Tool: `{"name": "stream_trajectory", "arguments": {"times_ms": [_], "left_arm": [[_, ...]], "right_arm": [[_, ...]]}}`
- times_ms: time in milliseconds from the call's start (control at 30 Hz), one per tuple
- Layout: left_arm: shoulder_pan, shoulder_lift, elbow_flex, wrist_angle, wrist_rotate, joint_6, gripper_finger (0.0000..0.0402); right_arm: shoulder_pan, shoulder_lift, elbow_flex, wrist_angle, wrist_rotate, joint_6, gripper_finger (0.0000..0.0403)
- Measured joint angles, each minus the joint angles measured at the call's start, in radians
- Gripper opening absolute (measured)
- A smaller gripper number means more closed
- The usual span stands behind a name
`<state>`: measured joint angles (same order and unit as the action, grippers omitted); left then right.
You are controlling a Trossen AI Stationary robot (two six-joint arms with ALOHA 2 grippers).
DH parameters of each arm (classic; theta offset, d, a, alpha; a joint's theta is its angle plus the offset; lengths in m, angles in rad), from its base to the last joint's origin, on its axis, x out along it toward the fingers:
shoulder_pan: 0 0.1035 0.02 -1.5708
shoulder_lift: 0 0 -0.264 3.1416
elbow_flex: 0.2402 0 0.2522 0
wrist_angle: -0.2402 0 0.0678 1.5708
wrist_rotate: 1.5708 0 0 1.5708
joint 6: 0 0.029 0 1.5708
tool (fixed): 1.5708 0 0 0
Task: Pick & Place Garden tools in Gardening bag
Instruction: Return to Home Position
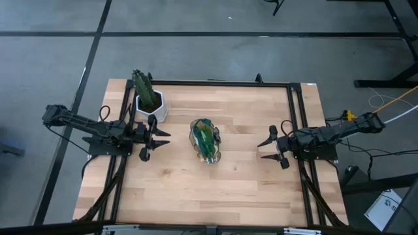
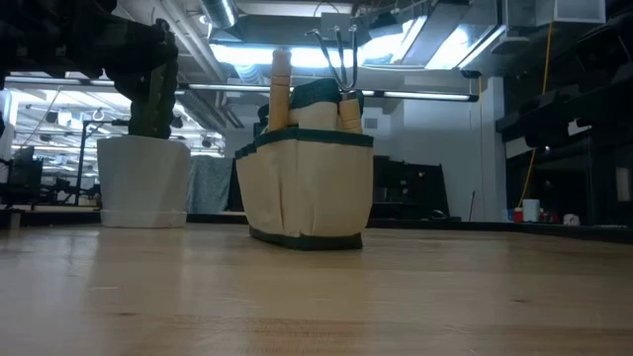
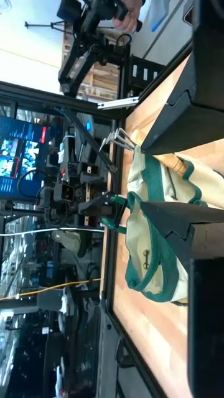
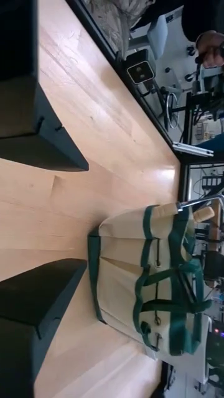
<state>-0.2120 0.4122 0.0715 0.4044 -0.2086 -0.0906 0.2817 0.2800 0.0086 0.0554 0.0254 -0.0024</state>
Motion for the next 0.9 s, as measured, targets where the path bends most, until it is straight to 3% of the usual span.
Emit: {"name": "stream_trajectory", "arguments": {"times_ms": [200, 533, 767, 900], "left_arm": [[0.039, -0.001, 0.0, -0.013, 0.021, 0.0, 0.0128], [0.11, -0.002, 0.0, -0.02, 0.059, -0.017, 0.0128], [0.183, -0.019, 0.0, -0.049, 0.221, -0.071, 0.0127], [0.189, -0.022, -0.019, -0.054, 0.142, -0.032, 0.0128]], "right_arm": [[-0.001, -0.113, 0.001, -0.045, -0.007, -0.072, 0.0242], [-0.002, -0.135, 0.001, -0.044, 0.008, -0.118, 0.0242], [-0.002, -0.135, 0.001, -0.001, 0.019, -0.122, 0.0242], [-0.002, -0.135, 0.002, 0.084, 0.031, -0.122, 0.0242]]}}
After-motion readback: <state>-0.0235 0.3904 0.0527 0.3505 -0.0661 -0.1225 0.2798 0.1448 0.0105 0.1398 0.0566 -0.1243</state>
